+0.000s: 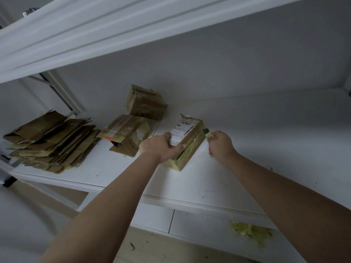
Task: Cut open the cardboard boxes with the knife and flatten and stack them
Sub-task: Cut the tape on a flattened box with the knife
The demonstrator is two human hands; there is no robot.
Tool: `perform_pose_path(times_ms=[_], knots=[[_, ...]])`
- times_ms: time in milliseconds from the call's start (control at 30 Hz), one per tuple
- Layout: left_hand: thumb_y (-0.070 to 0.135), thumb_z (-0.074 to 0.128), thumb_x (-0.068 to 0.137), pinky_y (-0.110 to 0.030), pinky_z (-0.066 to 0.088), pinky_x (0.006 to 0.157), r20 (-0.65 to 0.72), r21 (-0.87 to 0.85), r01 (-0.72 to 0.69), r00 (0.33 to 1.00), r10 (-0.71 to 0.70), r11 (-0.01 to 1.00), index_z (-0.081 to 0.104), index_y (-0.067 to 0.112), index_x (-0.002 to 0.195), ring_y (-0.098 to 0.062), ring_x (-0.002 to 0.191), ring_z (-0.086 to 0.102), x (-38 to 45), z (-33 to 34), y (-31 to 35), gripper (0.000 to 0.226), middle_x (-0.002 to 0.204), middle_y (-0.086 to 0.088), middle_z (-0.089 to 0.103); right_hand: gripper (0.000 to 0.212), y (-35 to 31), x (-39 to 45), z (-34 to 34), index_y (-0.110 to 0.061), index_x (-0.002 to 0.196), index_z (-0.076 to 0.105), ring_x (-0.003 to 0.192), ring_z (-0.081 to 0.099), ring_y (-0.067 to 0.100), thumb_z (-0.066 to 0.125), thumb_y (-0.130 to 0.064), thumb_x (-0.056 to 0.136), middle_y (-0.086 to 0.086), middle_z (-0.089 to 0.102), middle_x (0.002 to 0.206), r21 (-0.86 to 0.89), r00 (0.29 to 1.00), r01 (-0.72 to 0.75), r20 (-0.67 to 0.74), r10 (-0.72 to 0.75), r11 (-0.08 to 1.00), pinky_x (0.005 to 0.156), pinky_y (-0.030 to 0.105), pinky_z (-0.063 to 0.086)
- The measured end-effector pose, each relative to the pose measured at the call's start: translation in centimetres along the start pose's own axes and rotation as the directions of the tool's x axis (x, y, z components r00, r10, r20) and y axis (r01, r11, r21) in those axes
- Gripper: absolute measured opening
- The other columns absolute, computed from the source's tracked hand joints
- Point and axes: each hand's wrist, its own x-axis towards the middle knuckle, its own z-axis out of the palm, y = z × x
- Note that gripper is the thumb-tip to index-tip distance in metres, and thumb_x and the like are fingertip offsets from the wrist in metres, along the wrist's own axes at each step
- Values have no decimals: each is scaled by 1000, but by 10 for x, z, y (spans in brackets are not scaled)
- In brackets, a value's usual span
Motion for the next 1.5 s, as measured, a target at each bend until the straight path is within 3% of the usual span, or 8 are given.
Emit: perform_pose_path(times_ms=[233,400,533,667,733,833,1133,1500], knots=[[85,28,77,-32,48,74,1,36,-22,1000,22,999,37,29,139,-25,100,62,2,3,2,84,109,1,66,16,-6,6,16,-6,81,55,65,57,29,40,-6,83,12,59,71,-33,996,-60,-64,57,998,63,30,45],[77,21,86,-33,41,70,32,194,-93,996,88,977,14,20,153,-26,96,60,1,0,8,88,95,-5,58,21,-18,23,16,7,86,64,67,56,29,45,2,82,10,56,62,-51,991,-132,-36,130,990,65,26,39],[71,10,91,-37,39,82,58,148,-144,989,137,978,1,29,154,-30,109,56,-3,9,17,77,121,-14,58,16,-27,37,15,5,77,62,70,58,32,49,0,84,14,57,71,-76,987,-162,-13,162,984,67,30,42],[61,7,97,-47,27,109,105,-9,-106,989,106,994,-9,43,150,-36,137,31,-7,18,14,58,158,-17,19,27,-29,35,17,-7,59,49,52,47,22,44,4,83,9,50,58,-65,981,-172,78,177,983,57,28,40],[59,8,98,-51,19,114,107,-78,-87,990,95,993,-9,45,150,-35,146,14,-6,23,13,56,162,-10,-5,25,-24,31,19,-4,61,53,45,43,22,43,3,84,12,51,55,-29,977,-178,117,180,984,47,24,34],[57,8,99,-55,6,117,102,-153,-85,990,101,985,-10,45,149,-30,148,-10,-5,28,13,55,160,2,-19,21,-15,22,23,-6,68,58,42,41,21,45,-1,84,13,51,55,-1,969,-166,188,163,986,42,22,29],[53,8,100,-50,5,118,72,-197,-80,993,95,977,-8,40,151,-27,148,-11,-5,34,14,55,161,2,-15,19,-14,-11,11,-8,69,52,23,31,10,52,-2,87,6,42,40,69,931,-200,324,168,977,31,11,22],[55,10,100,-50,14,119,85,-211,-35,995,54,977,-7,40,151,-28,149,-5,-9,32,17,56,161,3,-12,8,-13,-46,3,-5,83,58,24,29,10,52,-10,88,1,43,37,-21,880,-120,461,116,993,34,11,22]])
